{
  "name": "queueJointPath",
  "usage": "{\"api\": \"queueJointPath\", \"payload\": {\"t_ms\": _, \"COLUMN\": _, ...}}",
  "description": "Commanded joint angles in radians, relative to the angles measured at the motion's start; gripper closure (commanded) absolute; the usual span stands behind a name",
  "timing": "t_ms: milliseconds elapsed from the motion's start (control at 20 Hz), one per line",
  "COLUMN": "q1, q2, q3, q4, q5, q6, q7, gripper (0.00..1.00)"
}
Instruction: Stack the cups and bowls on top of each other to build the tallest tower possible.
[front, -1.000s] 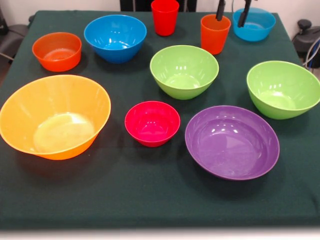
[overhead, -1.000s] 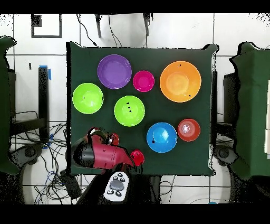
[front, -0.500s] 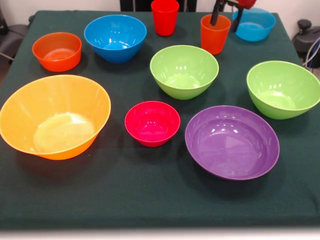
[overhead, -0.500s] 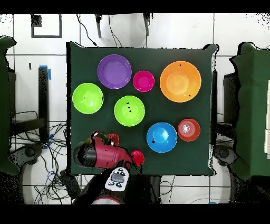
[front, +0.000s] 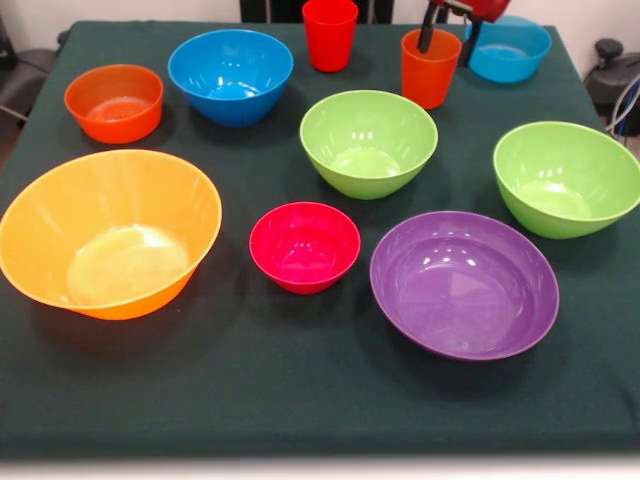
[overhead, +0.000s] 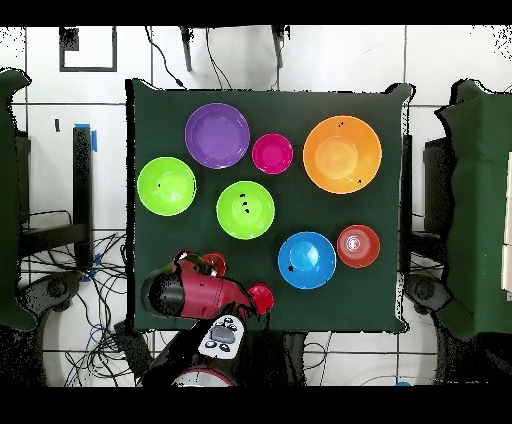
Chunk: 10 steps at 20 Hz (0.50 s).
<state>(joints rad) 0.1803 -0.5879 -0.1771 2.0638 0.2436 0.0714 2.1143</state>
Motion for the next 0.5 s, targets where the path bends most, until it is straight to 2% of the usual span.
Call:
{"api": "queueJointPath", "payload": {"t_ms": 50, "q1": 0.051, "q2": -0.072, "q3": -0.008, "q4": -0.049, "q5": 0.015, "q6": 0.117, "q7": 0.137, "gripper": 0.0}}
{"api": "queueJointPath", "payload": {"t_ms": 150, "q1": 0.029, "q2": -0.067, "q3": 0.023, "q4": -0.04, "q5": 0.016, "q6": 0.094, "q7": 0.138, "gripper": 0.0}}
{"api": "queueJointPath", "payload": {"t_ms": 300, "q1": 0.048, "q2": -0.046, "q3": 0.014, "q4": -0.048, "q5": 0.026, "q6": 0.081, "q7": 0.149, "gripper": 0.0}}
{"api": "queueJointPath", "payload": {"t_ms": 500, "q1": 0.026, "q2": -0.047, "q3": 0.028, "q4": -0.046, "q5": 0.017, "q6": 0.069, "q7": 0.138, "gripper": 0.0}}
